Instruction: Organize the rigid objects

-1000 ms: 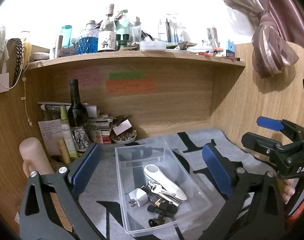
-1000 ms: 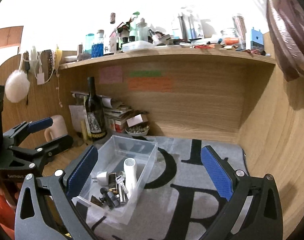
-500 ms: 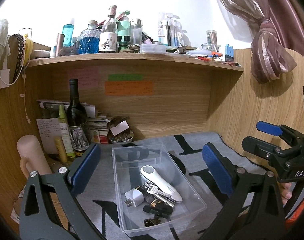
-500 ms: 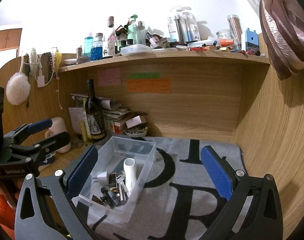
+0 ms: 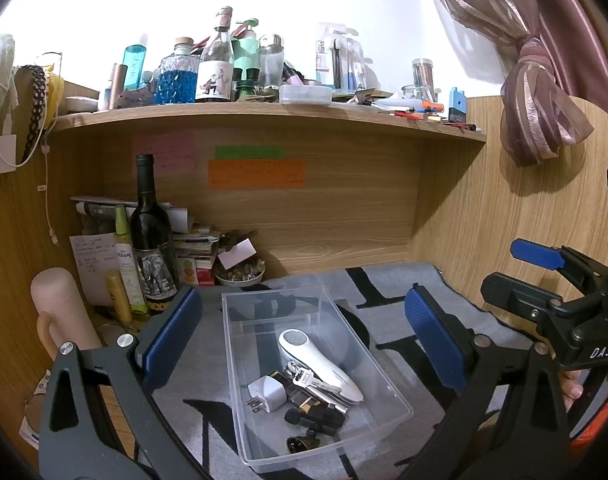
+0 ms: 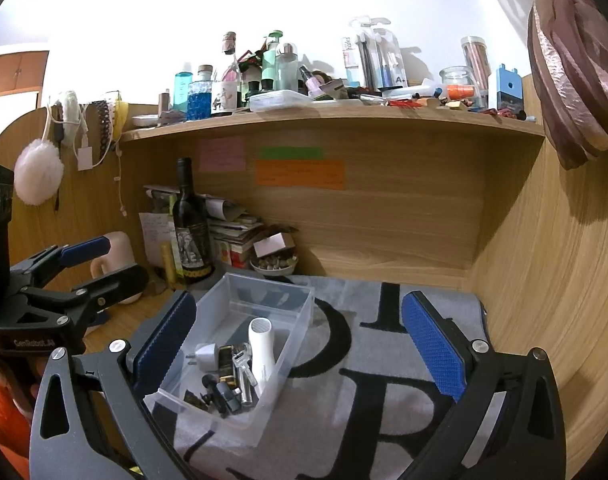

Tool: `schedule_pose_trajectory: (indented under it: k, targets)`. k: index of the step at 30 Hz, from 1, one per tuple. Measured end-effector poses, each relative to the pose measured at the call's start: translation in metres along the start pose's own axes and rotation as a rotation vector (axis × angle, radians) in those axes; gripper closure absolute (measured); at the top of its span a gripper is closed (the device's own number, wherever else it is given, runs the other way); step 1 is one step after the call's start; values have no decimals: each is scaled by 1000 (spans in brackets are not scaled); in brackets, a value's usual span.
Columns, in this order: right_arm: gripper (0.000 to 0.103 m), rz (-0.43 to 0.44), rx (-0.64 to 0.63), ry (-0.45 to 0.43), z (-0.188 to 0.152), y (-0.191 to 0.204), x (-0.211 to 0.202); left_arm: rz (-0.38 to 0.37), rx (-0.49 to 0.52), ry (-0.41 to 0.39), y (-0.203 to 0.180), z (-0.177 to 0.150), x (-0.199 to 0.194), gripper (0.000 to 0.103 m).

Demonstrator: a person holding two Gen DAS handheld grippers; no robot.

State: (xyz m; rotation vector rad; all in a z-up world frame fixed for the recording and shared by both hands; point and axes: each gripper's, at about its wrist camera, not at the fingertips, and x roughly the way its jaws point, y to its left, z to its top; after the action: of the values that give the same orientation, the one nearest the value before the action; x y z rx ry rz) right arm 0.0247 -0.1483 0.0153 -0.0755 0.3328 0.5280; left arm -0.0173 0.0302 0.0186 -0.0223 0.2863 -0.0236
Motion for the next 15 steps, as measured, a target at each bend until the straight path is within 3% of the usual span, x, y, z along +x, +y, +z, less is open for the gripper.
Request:
schedule_pose_trajectory:
  k: [15]
  targets:
    - [0,2,4,6,0,-2,2,-2,1,1,0,1,0,0]
